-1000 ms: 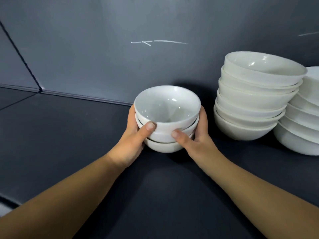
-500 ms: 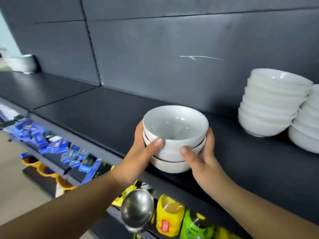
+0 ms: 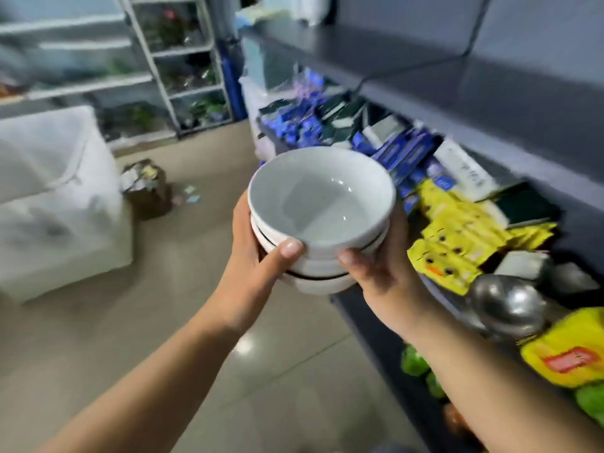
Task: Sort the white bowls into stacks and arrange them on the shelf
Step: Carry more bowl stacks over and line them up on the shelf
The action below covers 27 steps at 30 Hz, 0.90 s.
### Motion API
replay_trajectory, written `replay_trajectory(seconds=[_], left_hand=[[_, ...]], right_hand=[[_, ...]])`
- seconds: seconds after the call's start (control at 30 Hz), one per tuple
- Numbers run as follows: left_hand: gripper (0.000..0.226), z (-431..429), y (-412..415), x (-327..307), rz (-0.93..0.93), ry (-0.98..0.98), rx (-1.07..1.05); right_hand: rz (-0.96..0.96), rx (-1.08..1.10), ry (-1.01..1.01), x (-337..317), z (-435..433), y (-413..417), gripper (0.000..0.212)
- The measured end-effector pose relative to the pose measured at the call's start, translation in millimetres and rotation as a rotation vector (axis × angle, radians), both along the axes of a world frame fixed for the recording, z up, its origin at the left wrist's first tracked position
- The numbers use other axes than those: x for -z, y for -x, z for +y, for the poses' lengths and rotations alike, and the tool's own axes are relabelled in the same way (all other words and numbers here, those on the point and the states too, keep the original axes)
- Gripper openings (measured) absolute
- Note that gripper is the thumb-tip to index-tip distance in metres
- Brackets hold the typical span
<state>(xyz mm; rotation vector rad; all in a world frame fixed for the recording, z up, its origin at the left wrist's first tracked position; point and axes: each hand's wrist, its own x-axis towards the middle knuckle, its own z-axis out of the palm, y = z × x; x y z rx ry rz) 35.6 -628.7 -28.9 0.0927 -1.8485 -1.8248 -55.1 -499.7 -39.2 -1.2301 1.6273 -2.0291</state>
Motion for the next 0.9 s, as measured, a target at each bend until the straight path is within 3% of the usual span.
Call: replay_trajectory(seconds=[0.17, 0.4, 0.63, 0.9], left_hand=[[0.11, -49, -45, 42, -0.093, -0.081, -0.177], [0.104, -110, -52, 94, -0.205, -0.213, -0.337], [0.091, -227, 17, 114, -0.269, -0.269, -0.433], [0.095, -366, 101, 97, -0.229, -0.255, -0.536]], right_hand=[[-0.128, -0.124, -0.095, 37, -65, -26, 0.092], [-0.26, -0.235, -0.225, 88, -143, -20, 0.079], [-0.381, -0.344, -0.3, 106, -269, 53, 0.083], [-0.377, -0.467, -0.331, 83, -420, 143, 0.085]])
